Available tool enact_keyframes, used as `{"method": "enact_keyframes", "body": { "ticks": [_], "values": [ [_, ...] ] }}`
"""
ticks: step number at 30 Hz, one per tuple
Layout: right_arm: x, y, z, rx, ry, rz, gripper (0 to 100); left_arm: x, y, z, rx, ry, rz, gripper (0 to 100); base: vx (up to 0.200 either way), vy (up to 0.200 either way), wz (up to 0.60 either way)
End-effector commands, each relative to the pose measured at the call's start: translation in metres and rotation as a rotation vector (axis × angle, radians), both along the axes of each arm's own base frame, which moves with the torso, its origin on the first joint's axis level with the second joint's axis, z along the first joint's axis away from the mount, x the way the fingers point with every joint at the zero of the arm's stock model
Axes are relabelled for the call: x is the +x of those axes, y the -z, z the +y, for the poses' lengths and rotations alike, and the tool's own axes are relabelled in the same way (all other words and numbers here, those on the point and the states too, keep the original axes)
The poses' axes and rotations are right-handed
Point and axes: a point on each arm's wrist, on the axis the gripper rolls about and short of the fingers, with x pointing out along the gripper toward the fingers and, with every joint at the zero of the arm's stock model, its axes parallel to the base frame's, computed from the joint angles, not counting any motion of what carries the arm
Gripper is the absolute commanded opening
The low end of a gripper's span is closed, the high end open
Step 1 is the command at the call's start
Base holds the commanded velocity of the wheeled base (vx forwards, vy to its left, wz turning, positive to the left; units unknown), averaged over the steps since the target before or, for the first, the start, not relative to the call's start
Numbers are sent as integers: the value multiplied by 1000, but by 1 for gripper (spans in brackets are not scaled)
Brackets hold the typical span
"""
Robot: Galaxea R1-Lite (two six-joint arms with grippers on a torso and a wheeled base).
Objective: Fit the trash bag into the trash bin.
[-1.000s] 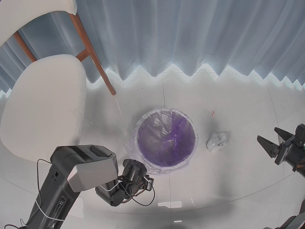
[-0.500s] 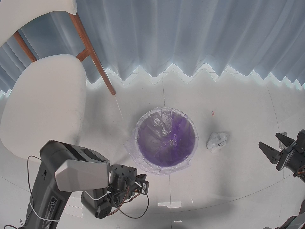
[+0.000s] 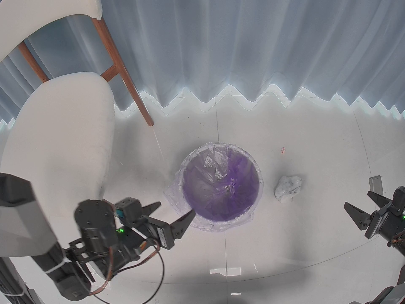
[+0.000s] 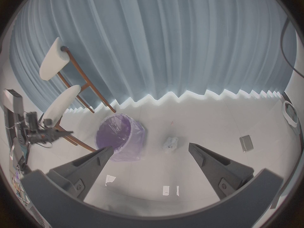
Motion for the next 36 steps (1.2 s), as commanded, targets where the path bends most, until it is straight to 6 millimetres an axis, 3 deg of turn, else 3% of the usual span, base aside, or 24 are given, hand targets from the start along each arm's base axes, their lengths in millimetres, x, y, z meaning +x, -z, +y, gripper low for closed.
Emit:
{"method": "enact_keyframes", "body": {
  "ticks": [1,7,10,11,15,16,19,21,22,24,28,36],
  "values": [
    [8,14,-4,17,105,113,100,-44,-71,56,-199,-68,-175,100,0,0,0],
    [66,28,-15,124,201,284,100,-34,-109,83,-246,-180,-299,100,0,0,0],
    [82,35,-19,153,220,322,100,-32,-125,97,-224,-223,-348,100,0,0,0],
    [98,43,-24,189,244,360,100,-33,-144,111,-181,-268,-398,100,0,0,0],
    [124,57,-31,238,287,411,100,-49,-170,121,-134,-299,-422,100,0,0,0],
    [124,57,-31,238,287,411,100,-49,-170,121,-134,-299,-422,100,0,0,0],
    [151,68,-36,309,309,434,100,-76,-172,130,-99,-333,-356,100,0,0,0],
    [152,68,-37,312,308,431,100,-77,-172,131,-97,-336,-354,100,0,0,0],
    [168,69,-44,366,302,414,100,-91,-172,134,-54,-365,-349,100,0,0,0],
    [178,72,-46,388,283,419,100,-96,-174,136,-38,-387,-357,100,0,0,0],
    [191,82,-48,393,279,436,100,-98,-175,138,-31,-436,-355,100,0,0,0],
    [235,118,-58,395,301,470,100,-99,-171,138,77,-438,-376,100,0,0,0]
  ]
}}
